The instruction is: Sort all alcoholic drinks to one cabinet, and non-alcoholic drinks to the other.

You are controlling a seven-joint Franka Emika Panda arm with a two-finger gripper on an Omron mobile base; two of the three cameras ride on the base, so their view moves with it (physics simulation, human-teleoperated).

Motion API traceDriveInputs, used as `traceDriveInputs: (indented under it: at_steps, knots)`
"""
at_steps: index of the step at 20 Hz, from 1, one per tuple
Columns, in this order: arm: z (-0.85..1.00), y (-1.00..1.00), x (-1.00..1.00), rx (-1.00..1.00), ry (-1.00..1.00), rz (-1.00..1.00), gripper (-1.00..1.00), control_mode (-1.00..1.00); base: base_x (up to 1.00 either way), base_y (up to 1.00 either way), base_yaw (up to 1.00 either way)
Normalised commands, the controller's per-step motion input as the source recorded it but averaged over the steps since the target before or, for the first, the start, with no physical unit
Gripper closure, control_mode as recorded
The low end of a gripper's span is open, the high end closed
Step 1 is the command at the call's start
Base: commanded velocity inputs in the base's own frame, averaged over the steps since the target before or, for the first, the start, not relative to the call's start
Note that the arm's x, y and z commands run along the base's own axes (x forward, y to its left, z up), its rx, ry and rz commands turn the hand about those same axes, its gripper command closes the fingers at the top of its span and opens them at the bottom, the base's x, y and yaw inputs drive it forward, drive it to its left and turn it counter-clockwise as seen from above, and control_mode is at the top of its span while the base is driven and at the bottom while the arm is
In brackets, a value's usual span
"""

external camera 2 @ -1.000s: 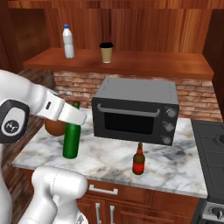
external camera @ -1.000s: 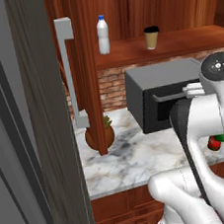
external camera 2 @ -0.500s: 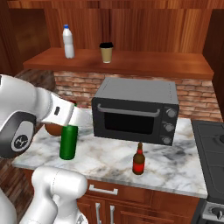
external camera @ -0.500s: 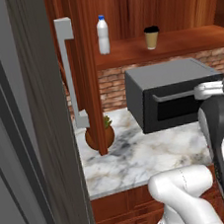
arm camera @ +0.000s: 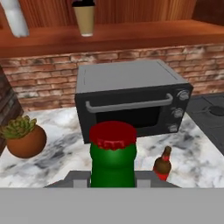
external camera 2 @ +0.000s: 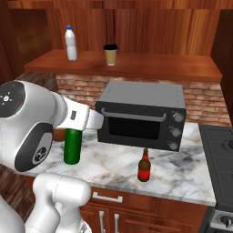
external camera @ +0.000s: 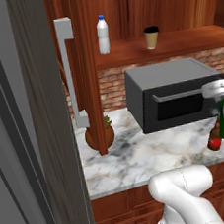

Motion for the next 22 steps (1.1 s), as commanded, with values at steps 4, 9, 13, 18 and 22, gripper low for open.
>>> traceDriveInputs:
  at_steps: [4, 9, 13, 18, 22]
  knots:
    - [0.01, 0.00, -0.06, 0.00, 0.00, 0.00, 1.00, -1.00, 0.00, 0.00, 0.00]
    - [0.00, 0.00, 0.00, 0.00, 0.00, 0.00, 1.00, 1.00, -0.87, 0.00, 0.00]
    - [0.00, 0.00, 0.00, 0.00, 0.00, 0.00, 1.00, 1.00, -1.00, -0.01, 0.00]
    - [0.00, 0.00, 0.00, 0.00, 0.00, 0.00, 1.00, 1.00, -1.00, -0.06, 0.00]
    - [0.00, 0.00, 0.00, 0.00, 0.00, 0.00, 1.00, 1.00, -0.88, -0.25, 0.00]
